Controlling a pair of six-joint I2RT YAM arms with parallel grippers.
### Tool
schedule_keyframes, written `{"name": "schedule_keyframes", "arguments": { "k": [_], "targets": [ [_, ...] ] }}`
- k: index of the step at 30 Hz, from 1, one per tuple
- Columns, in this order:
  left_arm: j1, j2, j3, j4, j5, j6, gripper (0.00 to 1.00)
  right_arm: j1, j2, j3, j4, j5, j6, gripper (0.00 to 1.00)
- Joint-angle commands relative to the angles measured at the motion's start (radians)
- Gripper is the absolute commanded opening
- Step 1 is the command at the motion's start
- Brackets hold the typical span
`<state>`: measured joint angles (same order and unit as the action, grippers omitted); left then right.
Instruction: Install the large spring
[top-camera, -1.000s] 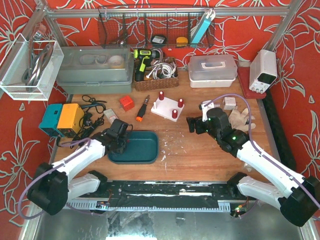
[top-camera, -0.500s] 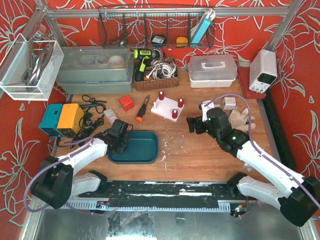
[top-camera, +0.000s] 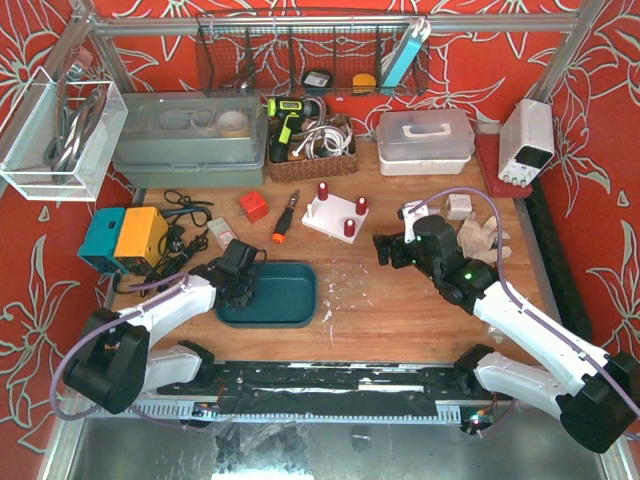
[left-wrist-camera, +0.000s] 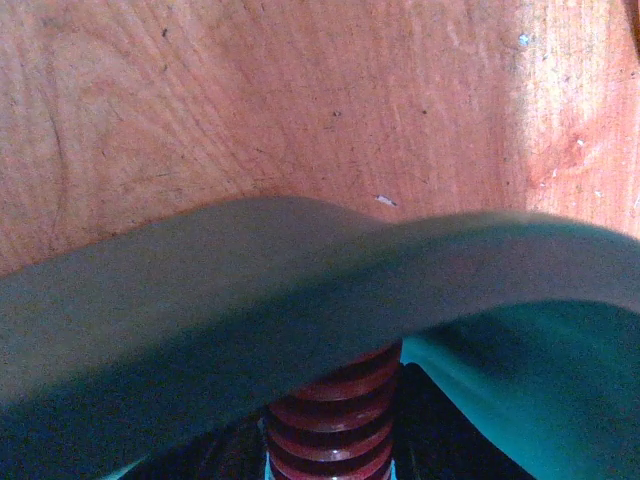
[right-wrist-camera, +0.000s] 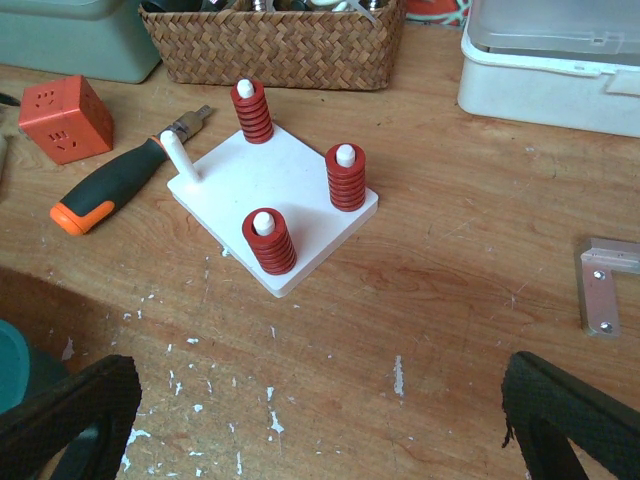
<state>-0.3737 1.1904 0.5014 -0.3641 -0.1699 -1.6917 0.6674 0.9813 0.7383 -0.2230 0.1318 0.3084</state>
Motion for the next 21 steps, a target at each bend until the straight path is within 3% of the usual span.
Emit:
{"name": "schedule_keyframes", "arguments": {
  "k": [1, 7, 15, 21],
  "targets": [
    [0.005, 0.013, -0.014, -0.065, 0.0, -0.01, 0.34, -0.002, -0.007, -0.008, 0.011, 0.008, -0.003, 0.99],
    [0.006, 0.019, -0.004, -0.093, -0.004, -0.013, 0.33, -0.002, -0.011, -0.007, 0.013, 0.009, -0.003, 0.99],
    [0.005, 0.0, 0.027, -0.12, -0.003, 0.031, 0.13, -0.002, -0.022, -0.009, 0.01, 0.017, -0.005, 0.99],
    [0.006, -0.077, 0.067, -0.16, 0.017, 0.099, 0.06, -0.003, -0.029, -0.008, 0.006, 0.035, -0.009, 0.99]
  ]
}}
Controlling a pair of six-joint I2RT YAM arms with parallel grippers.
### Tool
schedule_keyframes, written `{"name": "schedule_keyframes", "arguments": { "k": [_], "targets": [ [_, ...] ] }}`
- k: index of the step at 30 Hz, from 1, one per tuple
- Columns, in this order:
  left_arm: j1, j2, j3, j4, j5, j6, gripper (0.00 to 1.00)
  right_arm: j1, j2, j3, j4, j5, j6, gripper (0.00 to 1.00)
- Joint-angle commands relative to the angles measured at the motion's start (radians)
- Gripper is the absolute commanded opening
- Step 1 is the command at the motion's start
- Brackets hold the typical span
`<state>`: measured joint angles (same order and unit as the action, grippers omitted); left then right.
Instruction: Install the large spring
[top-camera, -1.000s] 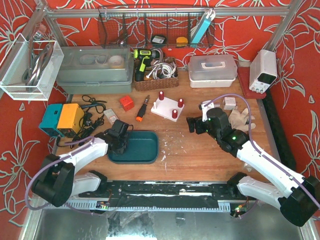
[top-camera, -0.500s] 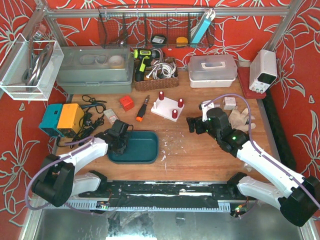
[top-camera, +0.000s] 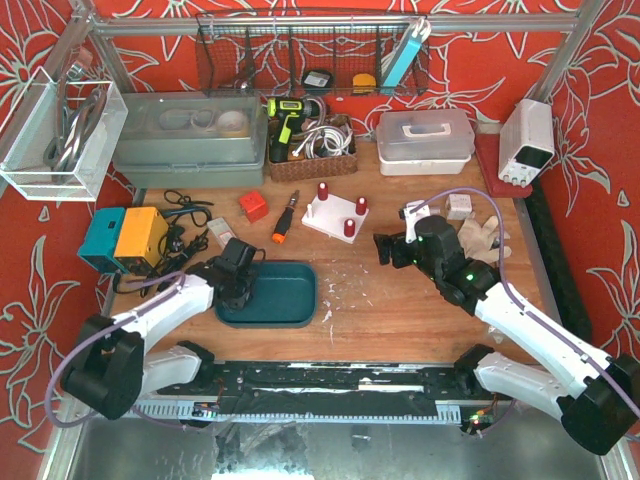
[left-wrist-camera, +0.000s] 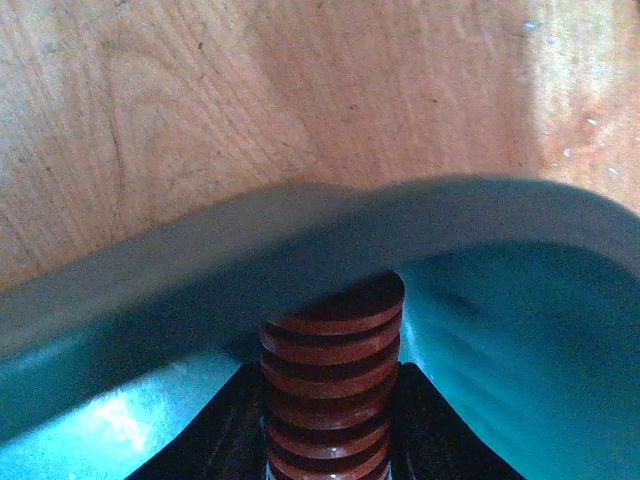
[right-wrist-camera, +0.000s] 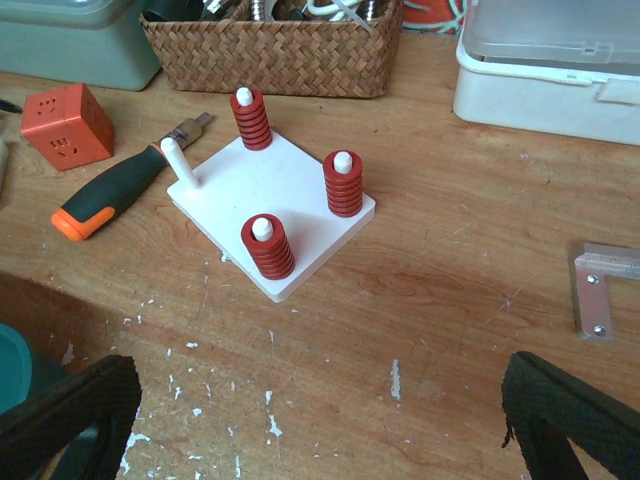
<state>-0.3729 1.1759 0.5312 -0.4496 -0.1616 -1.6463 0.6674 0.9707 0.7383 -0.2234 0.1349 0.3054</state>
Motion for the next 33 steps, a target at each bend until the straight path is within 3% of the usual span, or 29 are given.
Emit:
{"name": "schedule_keyframes", "arguments": {
  "k": [1, 11, 15, 23, 33],
  "targets": [
    [0.005, -0.085, 0.04, -0.078, 0.013, 0.064, 0.05, -0.002, -0.019, -0.009, 0.007, 0.035, -0.006, 0.99],
    [-0.009, -0.315, 0.126, -0.057, 0.042, 0.386, 0.04, -0.003, -0.021, 0.006, -0.002, 0.04, -0.011, 0.99],
    [-0.026, -0.386, 0.087, 0.142, 0.113, 0.594, 0.04, -0.003, -0.009, 0.045, -0.024, -0.017, 0.004, 0.99],
    [-0.124, -0.446, -0.119, 0.665, 0.303, 0.893, 0.08, -0.002, 0.042, 0.139, -0.061, -0.288, 0.059, 0.98],
    [-0.345, -0.34, -0.141, 0.893, 0.266, 1.38, 0.08, 0.049, 0.151, 0.268, -0.143, -0.553, 0.056, 0.91]
  ]
}}
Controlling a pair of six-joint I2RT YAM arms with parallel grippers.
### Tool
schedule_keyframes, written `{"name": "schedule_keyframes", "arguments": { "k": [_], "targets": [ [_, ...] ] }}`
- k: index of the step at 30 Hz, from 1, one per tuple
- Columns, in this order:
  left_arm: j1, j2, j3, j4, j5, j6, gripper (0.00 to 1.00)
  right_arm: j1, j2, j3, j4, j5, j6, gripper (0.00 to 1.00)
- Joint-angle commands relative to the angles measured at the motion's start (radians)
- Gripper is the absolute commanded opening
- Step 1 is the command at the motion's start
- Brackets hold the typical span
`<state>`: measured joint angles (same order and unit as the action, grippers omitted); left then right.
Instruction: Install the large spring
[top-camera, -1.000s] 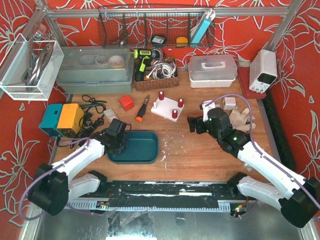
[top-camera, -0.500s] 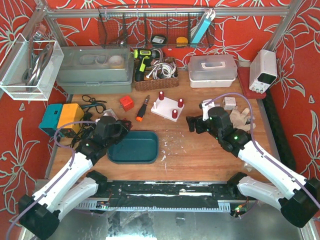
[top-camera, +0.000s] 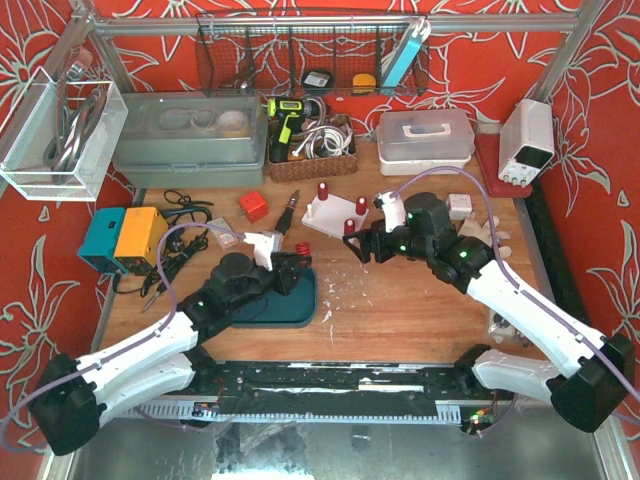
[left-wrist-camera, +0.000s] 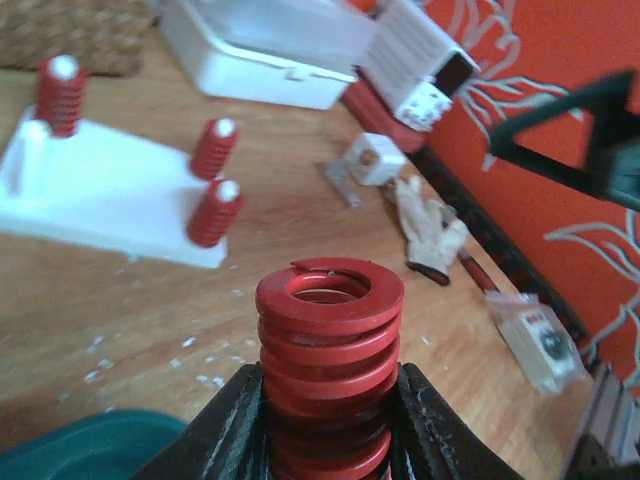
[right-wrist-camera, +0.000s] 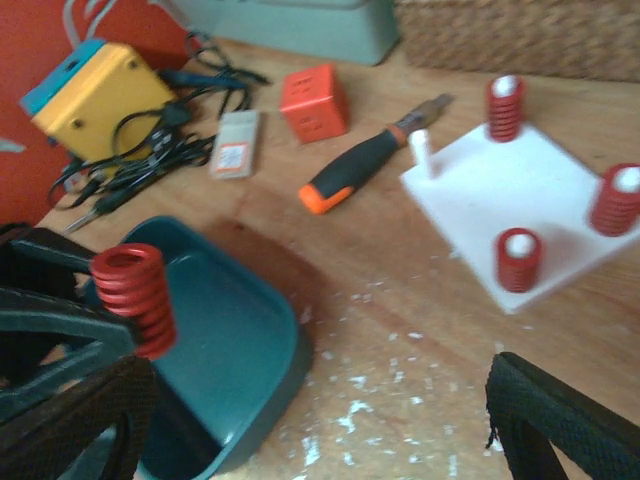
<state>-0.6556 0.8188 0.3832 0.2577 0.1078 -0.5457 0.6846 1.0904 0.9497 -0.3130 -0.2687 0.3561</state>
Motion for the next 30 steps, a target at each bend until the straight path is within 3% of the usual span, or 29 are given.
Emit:
{"name": "schedule_keyframes", "arguments": {
  "k": [1, 10, 24, 30],
  "targets": [
    [-0.084, 0.025, 0.007, 0.199, -0.011, 0.332, 0.07, 0.048, 0.041, 0.071, -0.063, -0.163, 0.0, 0.9],
    [-0.216, 0.115, 0.023, 0.254, -0.116, 0.592, 0.06, 0.15, 0.088, 0.141, -0.091, -0.203, -0.019, 0.81],
    [-0.24, 0.123, 0.014, 0.291, -0.114, 0.642, 0.03, 0.175, 0.193, 0.158, -0.166, -0.227, -0.072, 0.67],
    [-0.243, 0.121, 0.005, 0.307, -0.103, 0.65, 0.04, 0.183, 0.216, 0.157, -0.145, -0.241, -0.062, 0.52]
  ]
}}
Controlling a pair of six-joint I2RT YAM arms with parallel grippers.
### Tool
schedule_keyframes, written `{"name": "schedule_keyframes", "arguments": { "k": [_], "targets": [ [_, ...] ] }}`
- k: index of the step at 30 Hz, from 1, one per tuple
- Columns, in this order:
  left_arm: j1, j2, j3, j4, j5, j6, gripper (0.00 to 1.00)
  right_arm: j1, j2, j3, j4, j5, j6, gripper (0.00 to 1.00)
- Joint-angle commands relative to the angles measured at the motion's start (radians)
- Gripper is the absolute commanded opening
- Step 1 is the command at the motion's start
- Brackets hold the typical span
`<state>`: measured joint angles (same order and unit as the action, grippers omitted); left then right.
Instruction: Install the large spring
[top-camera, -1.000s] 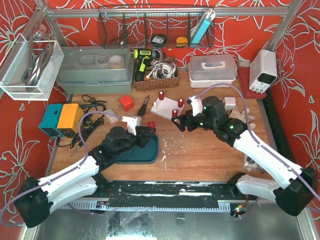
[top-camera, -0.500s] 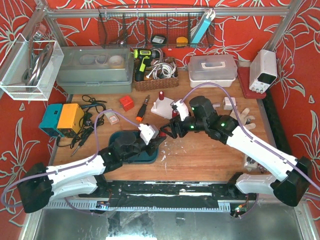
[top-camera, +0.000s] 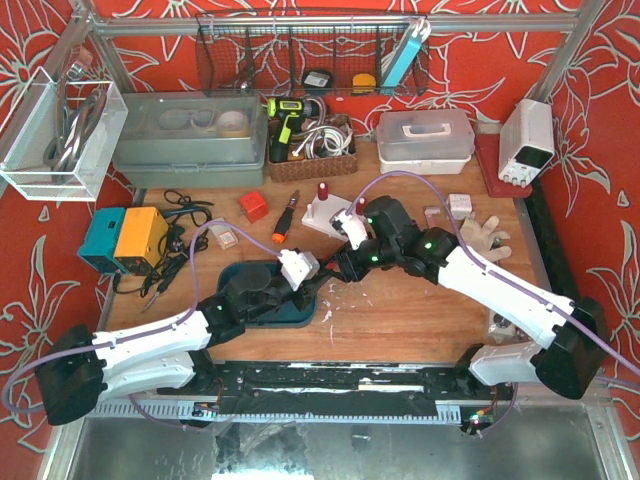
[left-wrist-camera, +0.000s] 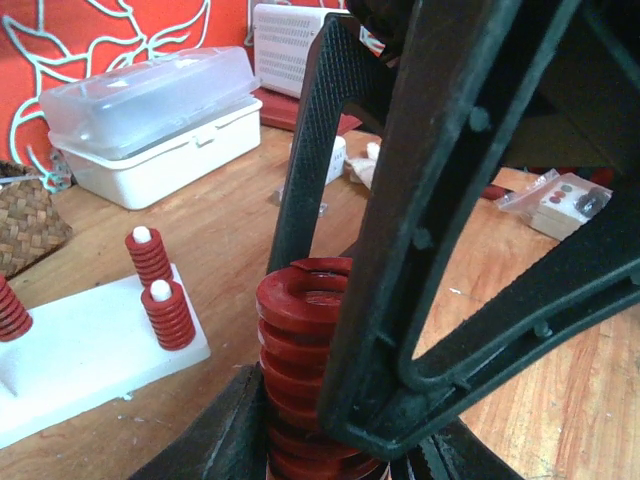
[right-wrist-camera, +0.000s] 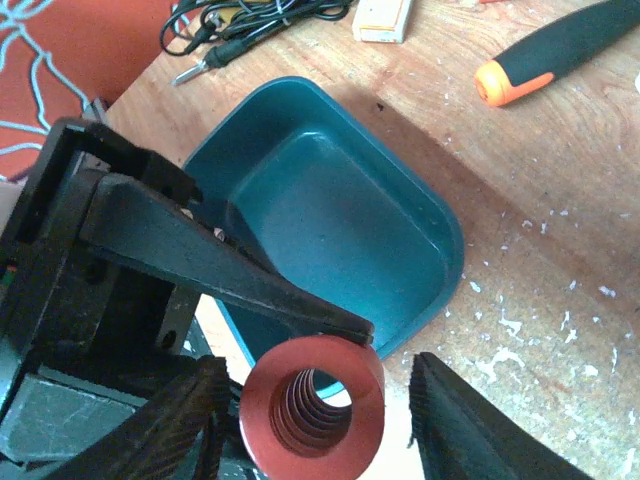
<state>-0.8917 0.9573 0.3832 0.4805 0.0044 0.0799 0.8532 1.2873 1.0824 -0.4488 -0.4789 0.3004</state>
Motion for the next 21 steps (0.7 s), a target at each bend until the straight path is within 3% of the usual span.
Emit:
{"name": "schedule_keyframes", "arguments": {
  "k": [1, 8, 11, 15, 20, 21],
  "targets": [
    [-0.007, -0.018, 0.004, 0.085, -0.002, 0.025, 0.04, 0.017, 0.022, 0.024, -0.008, -0.03, -0.005, 0.48],
    [-0.01, -0.028, -0.002, 0.099, -0.007, 0.048, 0.06, 0.017, 0.03, 0.021, -0.008, -0.013, -0.005, 0.25],
    [-0.012, -0.031, -0.004, 0.094, -0.021, 0.048, 0.15, 0.018, 0.021, 0.017, 0.007, -0.001, -0.002, 0.1],
    [-0.012, -0.041, -0.011, 0.081, -0.049, 0.033, 0.43, 0.017, -0.002, 0.014, 0.024, 0.059, 0.003, 0.0],
    [-0.01, -0.054, -0.02, 0.056, -0.164, -0.012, 0.72, 0.018, -0.035, 0.002, 0.074, 0.223, 0.004, 0.0],
    [-0.01, -0.055, -0.017, 0.045, -0.211, -0.027, 0.84, 0.016, -0.037, 0.001, 0.086, 0.269, 0.002, 0.0]
  ]
}}
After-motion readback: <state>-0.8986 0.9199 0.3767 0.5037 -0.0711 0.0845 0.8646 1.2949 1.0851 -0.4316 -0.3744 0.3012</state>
